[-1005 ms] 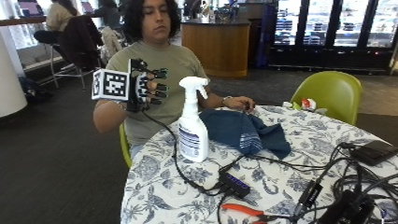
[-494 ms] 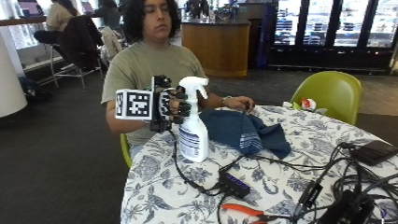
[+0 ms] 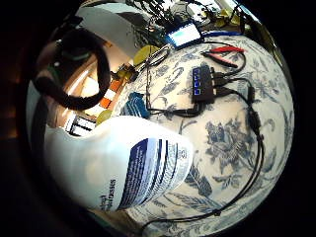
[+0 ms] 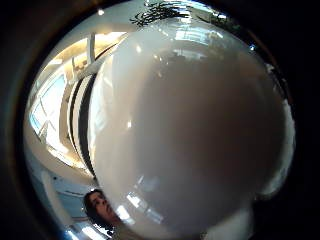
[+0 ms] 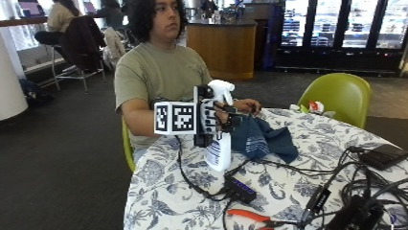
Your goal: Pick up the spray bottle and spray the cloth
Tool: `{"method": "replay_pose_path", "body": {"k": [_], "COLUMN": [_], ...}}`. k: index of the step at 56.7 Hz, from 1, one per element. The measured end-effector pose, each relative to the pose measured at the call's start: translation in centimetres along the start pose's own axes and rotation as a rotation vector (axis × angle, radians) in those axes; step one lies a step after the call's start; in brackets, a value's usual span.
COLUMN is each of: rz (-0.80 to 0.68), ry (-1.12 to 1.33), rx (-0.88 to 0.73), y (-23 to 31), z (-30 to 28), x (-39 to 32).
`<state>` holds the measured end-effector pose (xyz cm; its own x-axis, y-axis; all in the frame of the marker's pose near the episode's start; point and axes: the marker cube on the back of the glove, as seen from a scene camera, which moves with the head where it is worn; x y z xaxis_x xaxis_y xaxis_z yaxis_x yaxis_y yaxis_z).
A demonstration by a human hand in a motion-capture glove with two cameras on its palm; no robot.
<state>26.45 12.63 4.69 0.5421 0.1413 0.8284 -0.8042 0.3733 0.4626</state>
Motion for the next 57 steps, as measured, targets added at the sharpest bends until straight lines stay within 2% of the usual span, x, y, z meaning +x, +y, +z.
{"method": "replay_pose_path", "body": {"k": [12,18,24,33,41,48,57], "rz": [0.135,0.1,0.004,-0.051,-0.007,0.136,0.394], "ry": [-0.16,-0.247,-0.2,-0.098,0.193,0.449,0.773], "rx": [0.037,0.133,0.108,-0.121,-0.393,-0.658,-1.072], "y": [-0.6,0.8,1.9,3.5,4.6,4.8,6.4], "z": [0.0,-1.2,-3.1,-4.1,-2.7,-0.2,4.1], "x": [-0.4,-2.7,-5.8,-12.1,-17.2,-17.8,-14.4]}}
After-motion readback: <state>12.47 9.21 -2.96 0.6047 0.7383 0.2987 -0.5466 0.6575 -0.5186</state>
